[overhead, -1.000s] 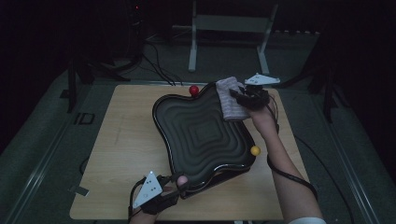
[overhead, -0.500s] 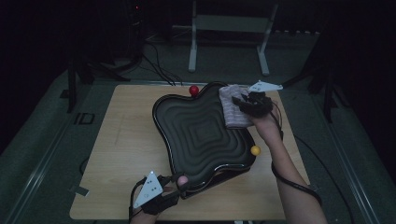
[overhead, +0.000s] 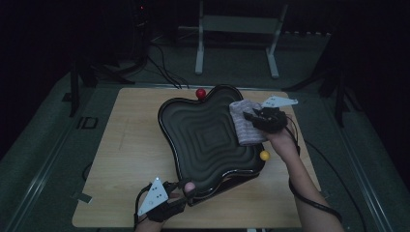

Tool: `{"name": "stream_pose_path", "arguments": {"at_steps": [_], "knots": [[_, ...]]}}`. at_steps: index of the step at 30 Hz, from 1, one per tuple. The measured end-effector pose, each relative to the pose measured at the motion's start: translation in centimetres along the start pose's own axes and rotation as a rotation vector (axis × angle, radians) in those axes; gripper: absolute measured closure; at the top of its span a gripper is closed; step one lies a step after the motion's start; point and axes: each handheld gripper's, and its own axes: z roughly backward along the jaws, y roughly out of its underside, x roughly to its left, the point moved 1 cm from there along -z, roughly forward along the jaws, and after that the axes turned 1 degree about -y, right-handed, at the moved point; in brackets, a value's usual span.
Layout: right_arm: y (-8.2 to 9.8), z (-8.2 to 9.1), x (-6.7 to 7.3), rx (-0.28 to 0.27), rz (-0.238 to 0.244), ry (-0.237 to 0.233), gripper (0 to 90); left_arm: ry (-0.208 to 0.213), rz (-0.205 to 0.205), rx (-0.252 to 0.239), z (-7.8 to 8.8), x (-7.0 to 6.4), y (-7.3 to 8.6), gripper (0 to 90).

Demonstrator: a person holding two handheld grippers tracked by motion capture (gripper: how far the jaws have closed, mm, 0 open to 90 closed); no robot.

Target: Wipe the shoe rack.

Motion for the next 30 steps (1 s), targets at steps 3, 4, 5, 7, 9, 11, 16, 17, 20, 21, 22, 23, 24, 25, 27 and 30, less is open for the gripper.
{"name": "stream_pose_path", "arguments": {"at_steps": [3, 4, 5, 7, 9, 11, 16, 17, 20, 21, 22, 23, 24, 25, 27, 30], "knots": [[0.5, 0.3, 0.1, -0.003, -0.004, -0.013, 71.3, -0.001, 0.001, -0.001, 0.0, 0.0, 0.0, 60.5], [0.7, 0.4, 0.1, -0.003, -0.003, -0.016, 71.3, -0.002, 0.001, -0.001, 0.0, 0.0, 0.0, 60.5], [0.8, 0.5, 0.1, -0.001, -0.002, -0.018, 71.3, -0.003, 0.002, 0.001, 0.0, 0.0, 0.0, 60.5], [1.2, 0.7, 0.2, -0.003, 0.005, -0.021, 71.3, -0.007, 0.002, 0.004, 0.0, -0.1, 0.0, 60.5], [1.7, 1.0, 0.4, -0.003, 0.006, -0.023, 71.3, -0.009, 0.003, 0.002, 0.0, -0.1, 0.0, 60.5], [2.2, 1.3, 0.5, -0.003, 0.011, -0.026, 71.3, -0.008, 0.001, 0.004, 0.0, -0.1, 0.0, 60.5], [3.5, 2.0, 0.9, -0.015, 0.006, -0.025, 71.3, -0.011, 0.0, 0.004, 0.0, -0.1, 0.0, 60.5], [3.6, 2.1, 0.9, -0.018, 0.002, -0.025, 71.3, -0.012, 0.003, 0.003, 0.0, -0.2, 0.0, 60.5], [4.0, 2.3, 0.9, -0.02, 0.0, -0.025, 71.3, -0.012, 0.007, 0.001, 0.0, -0.2, 0.0, 60.5], [4.1, 2.3, 0.9, -0.02, 0.0, -0.027, 71.3, -0.011, 0.007, 0.003, 0.0, -0.1, 0.0, 60.5], [4.2, 2.4, 0.9, -0.023, 0.003, -0.029, 71.3, -0.011, 0.006, 0.004, 0.0, -0.1, 0.0, 60.5], [4.2, 2.4, 0.9, -0.023, 0.003, -0.029, 71.3, -0.011, 0.006, 0.004, 0.0, -0.1, 0.0, 60.5], [4.4, 2.4, 0.9, -0.024, 0.0, -0.03, 71.3, -0.011, 0.008, 0.003, 0.0, -0.1, -0.1, 60.5], [4.6, 2.5, 0.9, -0.027, -0.001, -0.03, 71.3, -0.012, 0.008, 0.005, 0.0, -0.2, -0.1, 60.5], [5.0, 2.7, 1.0, -0.033, -0.004, -0.028, 71.3, -0.014, 0.008, 0.007, 0.0, -0.2, -0.1, 60.5], [5.7, 3.0, 1.0, -0.054, -0.019, -0.034, 71.2, -0.016, 0.007, 0.006, 0.0, -0.2, -0.1, 60.5]]}}
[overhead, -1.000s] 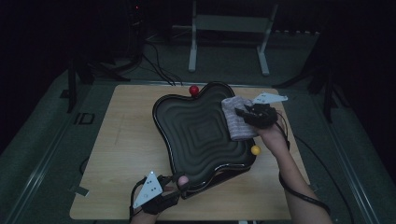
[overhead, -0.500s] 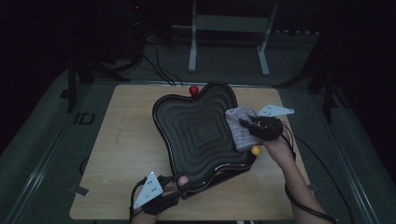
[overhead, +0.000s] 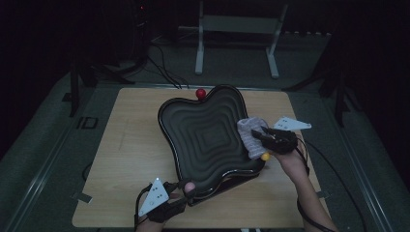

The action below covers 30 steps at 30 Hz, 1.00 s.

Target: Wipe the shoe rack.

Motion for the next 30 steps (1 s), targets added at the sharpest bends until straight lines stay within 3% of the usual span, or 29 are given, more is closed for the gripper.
{"name": "stream_pose_path", "arguments": {"at_steps": [10, 14, 21, 30], "knots": [[-0.6, 0.2, 0.1, 0.029, 0.012, 0.0, 70.7, 0.013, 0.003, -0.01, 0.0, 0.2, 0.1, 60.5], [-1.5, 0.2, -0.1, 0.006, 0.005, -0.005, 71.3, 0.015, 0.001, -0.011, 0.0, 0.2, 0.2, 60.5], [-4.8, -0.7, -0.3, -0.037, 0.002, -0.004, 71.3, 0.016, -0.004, -0.016, 0.0, 0.2, 0.2, 60.5], [-10.2, -3.6, -0.3, -0.062, 0.032, -0.017, 71.2, 0.016, -0.005, -0.012, 0.0, 0.2, 0.2, 60.5]]}}
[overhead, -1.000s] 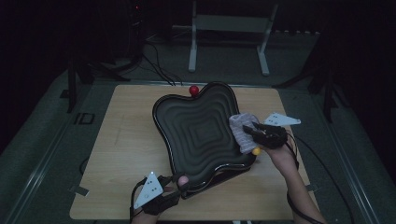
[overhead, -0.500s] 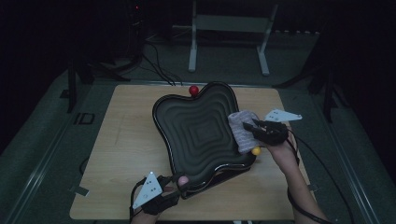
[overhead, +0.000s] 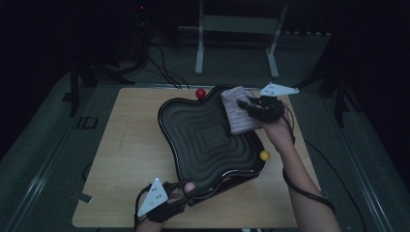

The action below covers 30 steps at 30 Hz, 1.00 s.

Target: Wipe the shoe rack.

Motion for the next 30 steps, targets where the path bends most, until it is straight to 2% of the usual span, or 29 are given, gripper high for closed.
{"name": "stream_pose_path", "arguments": {"at_steps": [4, 8, 10, 12, 14, 19, 25, 30], "knots": [[-1.4, -1.7, -0.2, 0.008, 0.009, 0.014, 70.7, 0.002, -0.001, 0.0, 0.0, 0.0, 0.0, 60.5], [-2.3, -2.8, -0.7, 0.01, -0.006, 0.032, 70.4, 0.004, -0.001, 0.002, 0.0, 0.0, 0.0, 60.5], [-2.5, -3.2, -0.9, 0.026, -0.008, 0.047, 70.4, 0.005, -0.002, 0.002, 0.0, 0.1, 0.0, 60.5], [-2.4, -3.8, -1.1, 0.065, -0.006, 0.069, 70.3, 0.004, -0.001, 0.001, 0.0, 0.0, 0.0, 60.5], [-2.0, -4.1, -1.2, 0.078, -0.006, 0.072, 70.1, 0.003, -0.003, 0.003, 0.0, 0.0, -0.1, 60.5], [-1.1, -3.9, -0.7, 0.087, 0.008, 0.079, 69.9, 0.003, -0.003, 0.003, 0.0, 0.0, 0.0, 60.5], [0.0, -3.1, -0.6, 0.087, 0.002, 0.068, 70.0, 0.002, -0.004, 0.006, -0.1, 0.0, -0.1, 60.5], [0.9, -2.4, -0.2, 0.09, 0.015, 0.063, 70.0, 0.003, -0.007, 0.006, -0.1, 0.0, -0.1, 60.5]]}}
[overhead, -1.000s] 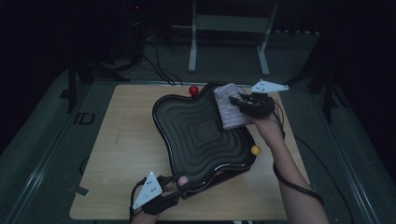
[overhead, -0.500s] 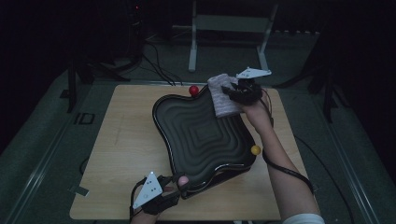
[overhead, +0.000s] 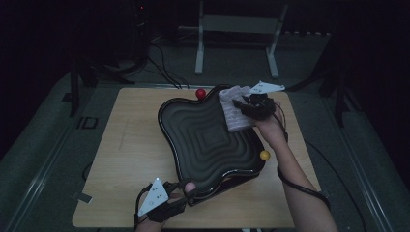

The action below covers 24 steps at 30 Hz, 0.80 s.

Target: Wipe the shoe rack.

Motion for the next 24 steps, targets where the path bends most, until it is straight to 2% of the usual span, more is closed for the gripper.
{"name": "stream_pose_path", "arguments": {"at_steps": [5, 12, 18, 24], "knots": [[1.4, 0.9, 0.4, -0.002, 0.002, -0.019, 70.0, -0.001, 0.002, -0.001, 0.0, 0.0, 0.0, 60.5], [3.2, 2.0, 1.3, -0.01, 0.042, -0.029, 70.1, -0.003, 0.004, -0.002, 0.0, -0.1, 0.0, 60.5], [4.8, 2.9, 1.7, -0.016, 0.028, -0.055, 70.1, -0.002, 0.005, -0.002, 0.0, 0.0, 0.0, 60.5], [5.7, 3.6, 2.0, -0.011, 0.038, -0.066, 70.0, -0.003, 0.007, -0.001, 0.0, -0.1, 0.0, 60.5]]}}
